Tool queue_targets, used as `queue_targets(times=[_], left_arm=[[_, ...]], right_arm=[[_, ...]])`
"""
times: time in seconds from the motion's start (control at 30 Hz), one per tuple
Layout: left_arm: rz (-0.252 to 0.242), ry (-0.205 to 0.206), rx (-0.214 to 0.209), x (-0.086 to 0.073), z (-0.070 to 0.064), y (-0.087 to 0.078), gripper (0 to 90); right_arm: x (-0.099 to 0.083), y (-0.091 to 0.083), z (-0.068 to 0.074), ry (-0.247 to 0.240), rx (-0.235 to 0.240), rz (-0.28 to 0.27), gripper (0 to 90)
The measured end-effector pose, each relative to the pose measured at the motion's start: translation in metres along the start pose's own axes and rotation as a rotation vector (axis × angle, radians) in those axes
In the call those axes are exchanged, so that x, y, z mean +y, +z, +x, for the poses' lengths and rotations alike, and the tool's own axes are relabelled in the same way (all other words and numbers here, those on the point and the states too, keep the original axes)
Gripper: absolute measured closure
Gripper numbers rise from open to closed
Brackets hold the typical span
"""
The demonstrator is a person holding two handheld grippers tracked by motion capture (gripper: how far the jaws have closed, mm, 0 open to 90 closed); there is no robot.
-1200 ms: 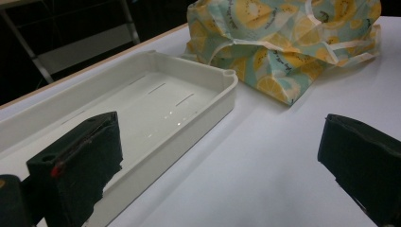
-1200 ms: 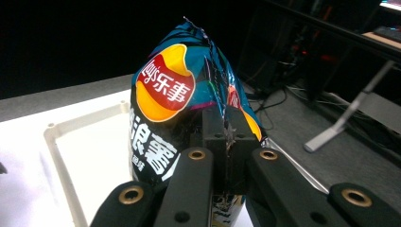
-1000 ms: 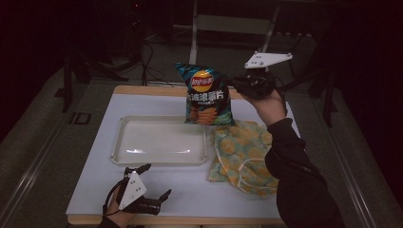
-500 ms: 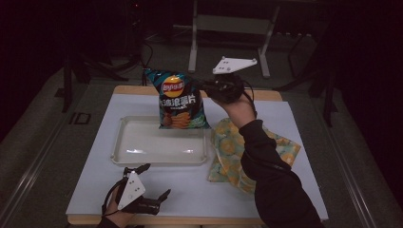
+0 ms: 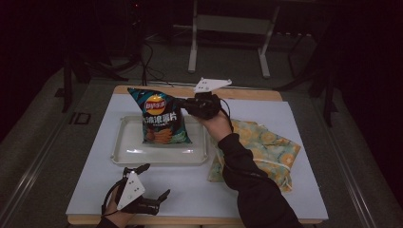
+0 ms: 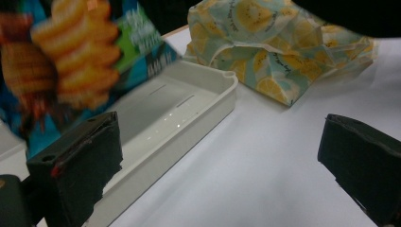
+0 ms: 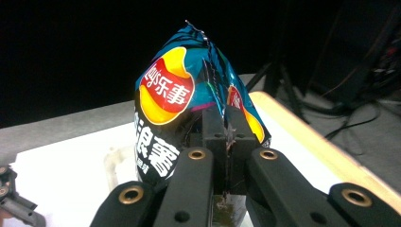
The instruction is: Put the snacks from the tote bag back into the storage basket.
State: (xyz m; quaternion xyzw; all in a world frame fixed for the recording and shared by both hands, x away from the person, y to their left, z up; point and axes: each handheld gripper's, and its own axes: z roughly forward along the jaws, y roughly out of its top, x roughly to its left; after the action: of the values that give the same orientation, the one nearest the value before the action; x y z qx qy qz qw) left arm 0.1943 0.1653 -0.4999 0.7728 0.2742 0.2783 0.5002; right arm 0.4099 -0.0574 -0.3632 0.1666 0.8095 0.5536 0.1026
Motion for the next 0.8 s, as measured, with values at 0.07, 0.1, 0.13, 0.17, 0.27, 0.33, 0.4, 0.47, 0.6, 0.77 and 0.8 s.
queue_targets(times=[0.07,0.1,0.13,0.17,0.27,0.33,0.4,0.47,0.6,0.77,0.8], left_arm=[[0.000,-0.001,-0.002,0.000,0.000,0.000,1.1],[0.000,0.000,-0.002,0.000,0.000,0.000,1.1],[0.001,0.000,-0.002,0.000,0.000,0.000,1.1],[0.001,0.000,-0.002,0.000,0.000,0.000,1.1],[0.000,-0.002,0.000,0.000,-0.001,0.000,1.1],[0.000,-0.002,-0.001,0.000,0.000,0.000,1.1],[0.000,-0.002,0.001,0.000,0.000,0.000,1.1],[0.000,-0.001,0.001,0.000,0.000,0.000,1.1],[0.000,-0.002,0.000,0.000,-0.001,0.000,1.1],[0.006,0.002,-0.002,0.000,0.000,0.000,1.1],[0.008,0.002,-0.001,0.000,0.000,0.001,1.1]], right_arm=[[-0.009,0.008,0.002,0.009,0.017,0.017,89.9],[-0.012,0.011,0.003,0.007,0.020,0.029,89.9],[-0.015,0.014,0.003,0.010,0.020,0.039,89.9],[-0.019,0.017,0.003,0.014,0.024,0.053,89.9],[-0.029,0.022,0.003,0.028,0.034,0.069,89.9],[-0.031,0.022,0.001,0.041,0.045,0.065,89.9],[-0.040,0.025,-0.001,0.044,0.045,0.090,89.9],[-0.044,0.027,-0.002,0.050,0.044,0.102,89.8],[-0.053,0.031,-0.007,0.083,0.049,0.114,89.8],[-0.060,0.036,-0.011,0.096,0.031,0.141,89.8],[-0.061,0.036,-0.013,0.100,0.029,0.146,89.7]])
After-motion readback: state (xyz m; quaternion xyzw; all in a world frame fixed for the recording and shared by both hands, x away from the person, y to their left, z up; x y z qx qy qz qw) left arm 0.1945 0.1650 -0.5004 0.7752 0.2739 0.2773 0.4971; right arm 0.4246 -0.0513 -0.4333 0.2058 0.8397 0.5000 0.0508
